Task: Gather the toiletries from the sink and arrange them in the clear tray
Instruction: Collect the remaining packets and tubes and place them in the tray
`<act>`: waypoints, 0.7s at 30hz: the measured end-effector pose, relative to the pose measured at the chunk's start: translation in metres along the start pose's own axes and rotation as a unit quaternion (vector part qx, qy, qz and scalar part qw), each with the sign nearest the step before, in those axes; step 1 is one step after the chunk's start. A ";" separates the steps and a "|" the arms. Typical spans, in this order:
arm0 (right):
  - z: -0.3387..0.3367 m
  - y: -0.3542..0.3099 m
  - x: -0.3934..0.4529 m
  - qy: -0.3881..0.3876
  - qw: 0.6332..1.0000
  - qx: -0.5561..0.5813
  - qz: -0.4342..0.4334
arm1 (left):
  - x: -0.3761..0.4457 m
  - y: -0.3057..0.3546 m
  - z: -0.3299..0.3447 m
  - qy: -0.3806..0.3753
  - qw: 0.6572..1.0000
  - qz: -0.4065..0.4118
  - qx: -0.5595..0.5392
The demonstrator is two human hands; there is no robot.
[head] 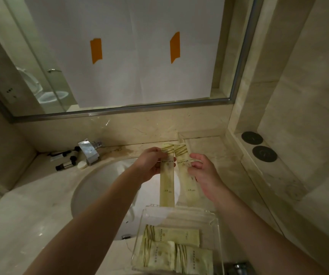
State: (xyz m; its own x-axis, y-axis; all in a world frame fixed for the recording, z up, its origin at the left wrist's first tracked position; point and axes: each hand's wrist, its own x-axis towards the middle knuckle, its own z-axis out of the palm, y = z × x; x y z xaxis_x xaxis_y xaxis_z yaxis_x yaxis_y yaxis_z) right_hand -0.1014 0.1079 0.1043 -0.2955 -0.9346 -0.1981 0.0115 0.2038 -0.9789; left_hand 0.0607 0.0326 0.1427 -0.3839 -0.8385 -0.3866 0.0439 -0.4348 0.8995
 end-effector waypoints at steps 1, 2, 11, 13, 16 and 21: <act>-0.001 0.001 0.001 -0.001 1.000 -0.016 -0.004 | 0.000 -0.001 -0.001 0.008 1.000 0.005 -0.001; -0.001 0.003 0.002 -0.001 0.999 -0.034 -0.007 | 0.001 -0.001 -0.002 0.019 1.000 0.012 -0.002; 0.016 0.049 -0.005 -0.105 0.931 -0.349 0.006 | -0.005 -0.010 -0.034 0.138 0.990 0.028 -0.008; 0.024 0.066 -0.012 -0.134 0.909 -0.393 0.015 | -0.009 -0.015 -0.043 0.155 0.987 0.015 -0.029; 0.039 0.090 -0.023 -0.161 0.878 -0.452 0.000 | -0.016 -0.027 -0.057 0.180 0.981 0.002 -0.070; 0.063 0.117 -0.033 -0.145 0.846 -0.512 -0.012 | -0.028 -0.047 -0.082 0.216 0.971 -0.030 -0.102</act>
State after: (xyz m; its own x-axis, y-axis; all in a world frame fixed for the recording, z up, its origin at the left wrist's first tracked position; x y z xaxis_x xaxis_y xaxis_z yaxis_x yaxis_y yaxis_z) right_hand -0.0306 0.1441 -0.0065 -0.0354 -0.9437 -0.3290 -0.8696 0.1913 -0.4551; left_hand 0.1453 0.0498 0.0948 0.0297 -0.8496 -0.5265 0.2319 -0.5065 0.8304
